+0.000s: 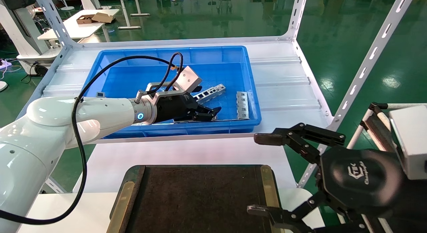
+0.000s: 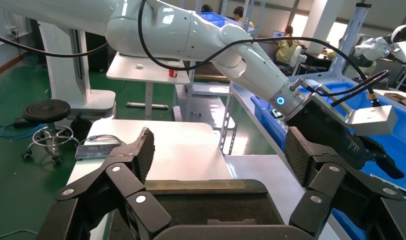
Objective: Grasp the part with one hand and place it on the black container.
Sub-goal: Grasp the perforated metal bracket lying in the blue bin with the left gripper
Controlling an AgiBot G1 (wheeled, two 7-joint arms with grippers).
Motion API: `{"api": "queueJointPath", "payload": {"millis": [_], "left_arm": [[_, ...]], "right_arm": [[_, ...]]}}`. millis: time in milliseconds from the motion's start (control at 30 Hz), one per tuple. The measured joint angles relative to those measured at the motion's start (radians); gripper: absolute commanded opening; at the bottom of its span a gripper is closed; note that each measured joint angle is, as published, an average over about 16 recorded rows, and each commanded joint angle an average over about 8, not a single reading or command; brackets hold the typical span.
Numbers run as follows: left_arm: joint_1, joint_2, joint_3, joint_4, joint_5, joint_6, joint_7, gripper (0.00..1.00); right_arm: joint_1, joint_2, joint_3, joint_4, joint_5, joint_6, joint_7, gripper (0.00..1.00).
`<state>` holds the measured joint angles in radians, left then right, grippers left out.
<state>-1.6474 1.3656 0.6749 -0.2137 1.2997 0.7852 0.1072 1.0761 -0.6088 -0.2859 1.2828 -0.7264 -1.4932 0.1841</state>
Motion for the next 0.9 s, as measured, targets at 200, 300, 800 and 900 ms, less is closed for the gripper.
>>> {"api": "queueJointPath", "payload": {"millis": [200, 300, 800, 900], "left_arm": [[0.006, -0.001, 0.031, -0.006, -0.024, -0.033, -0.029, 0.0], [0.009, -0.001, 0.045, -0.007, -0.036, -0.045, -0.041, 0.0], [0.015, -0.003, 0.112, -0.012, -0.093, -0.071, -0.07, 0.0], [0.015, -0.003, 0.124, -0.013, -0.104, -0.074, -0.072, 0.0]], "right_arm": [[0.0, 0.0, 0.0, 0.0, 0.0, 0.0, 0.0, 0.0], [0.0, 0.0, -0.001, 0.0, 0.0, 0.0, 0.0, 0.0], [0.0, 0.001, -0.002, 0.0, 0.001, 0.001, -0.001, 0.0], [0.0, 0.001, -0.002, 0.0, 0.001, 0.001, -0.001, 0.0]]}}
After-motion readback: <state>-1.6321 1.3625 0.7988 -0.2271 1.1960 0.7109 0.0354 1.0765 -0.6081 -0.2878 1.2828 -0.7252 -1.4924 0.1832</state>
